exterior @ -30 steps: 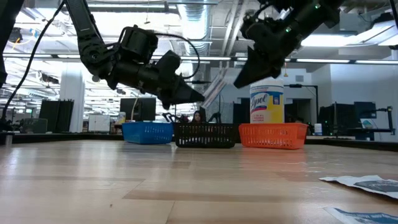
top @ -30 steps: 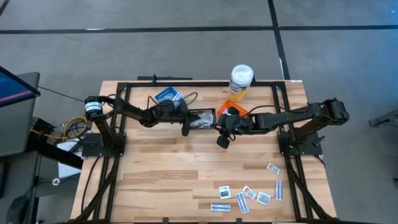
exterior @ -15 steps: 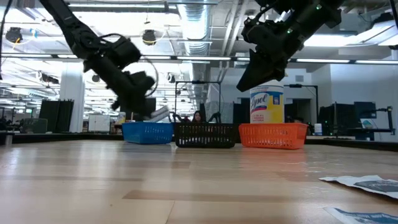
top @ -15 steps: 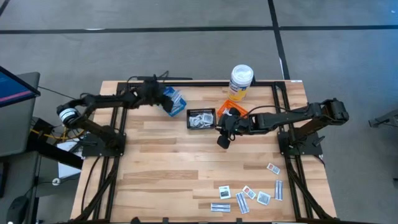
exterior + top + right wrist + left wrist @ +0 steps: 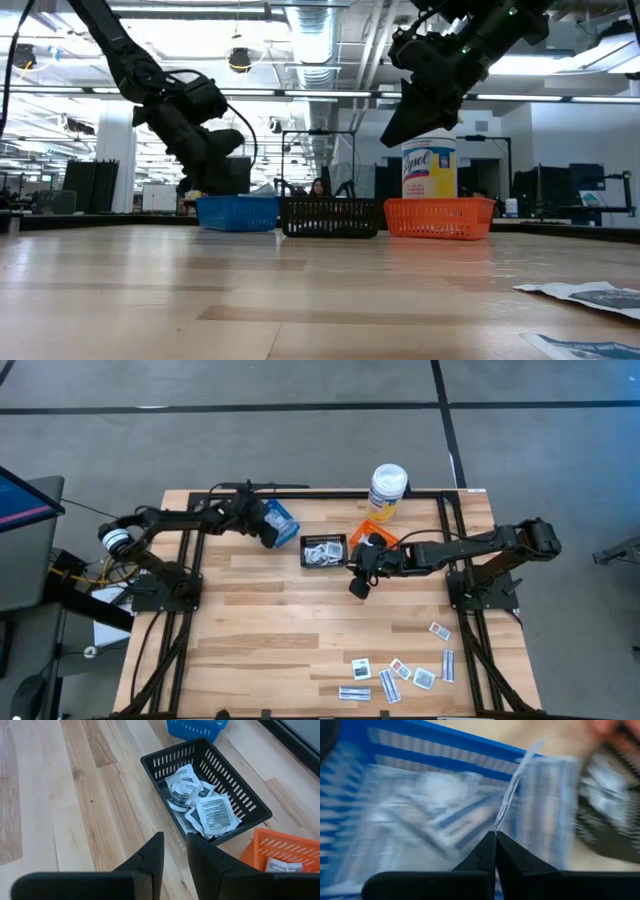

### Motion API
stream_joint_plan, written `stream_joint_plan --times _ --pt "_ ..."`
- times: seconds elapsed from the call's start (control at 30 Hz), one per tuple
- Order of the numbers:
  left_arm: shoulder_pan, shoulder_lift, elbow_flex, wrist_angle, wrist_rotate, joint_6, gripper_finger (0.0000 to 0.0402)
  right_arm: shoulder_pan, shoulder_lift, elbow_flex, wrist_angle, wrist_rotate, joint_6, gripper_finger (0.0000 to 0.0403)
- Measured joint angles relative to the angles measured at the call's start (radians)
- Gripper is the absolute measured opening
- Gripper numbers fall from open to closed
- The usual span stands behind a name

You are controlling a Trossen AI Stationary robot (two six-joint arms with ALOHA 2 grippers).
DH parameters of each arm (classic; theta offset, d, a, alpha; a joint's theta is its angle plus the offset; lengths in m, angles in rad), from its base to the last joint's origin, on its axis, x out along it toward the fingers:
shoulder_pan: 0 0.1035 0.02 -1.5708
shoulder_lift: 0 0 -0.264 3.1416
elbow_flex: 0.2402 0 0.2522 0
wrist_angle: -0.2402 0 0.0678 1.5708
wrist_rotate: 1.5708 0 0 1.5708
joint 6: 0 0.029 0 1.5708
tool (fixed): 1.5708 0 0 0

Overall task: Pick & Place First Aid Supplies
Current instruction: Put the bandage into the blue container

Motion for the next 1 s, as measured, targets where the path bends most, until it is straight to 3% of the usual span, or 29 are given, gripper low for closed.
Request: stream_joint_plan --times 0.1,0.17,0.4,0.67,1.0 --pt "0.012 -0.018 0.000 0.001 -0.155 -0.009 0.0007 0.000 0.000 0.000 0.000 0.000 0.000 0.0077" --pt "0.032 -0.027 0.000 -0.002 -0.198 -0.011 0.0007 0.000 0.000 0.000 0.000 0.000 0.000 0.0077" --pt "0.045 -0.025 0.000 -0.007 -0.075 -0.009 0.0007 0.000 0.000 0.000 0.000 0.000 0.000 0.0077" --pt "0.055 -0.025 0.000 -0.007 -0.214 -0.002 0.0014 0.000 0.000 0.000 0.000 0.000 0.000 0.0077" --pt "0.055 -0.025 0.000 -0.006 -0.317 0.117 0.0097 0.000 0.000 0.000 0.000 0.000 0.000 0.0077"
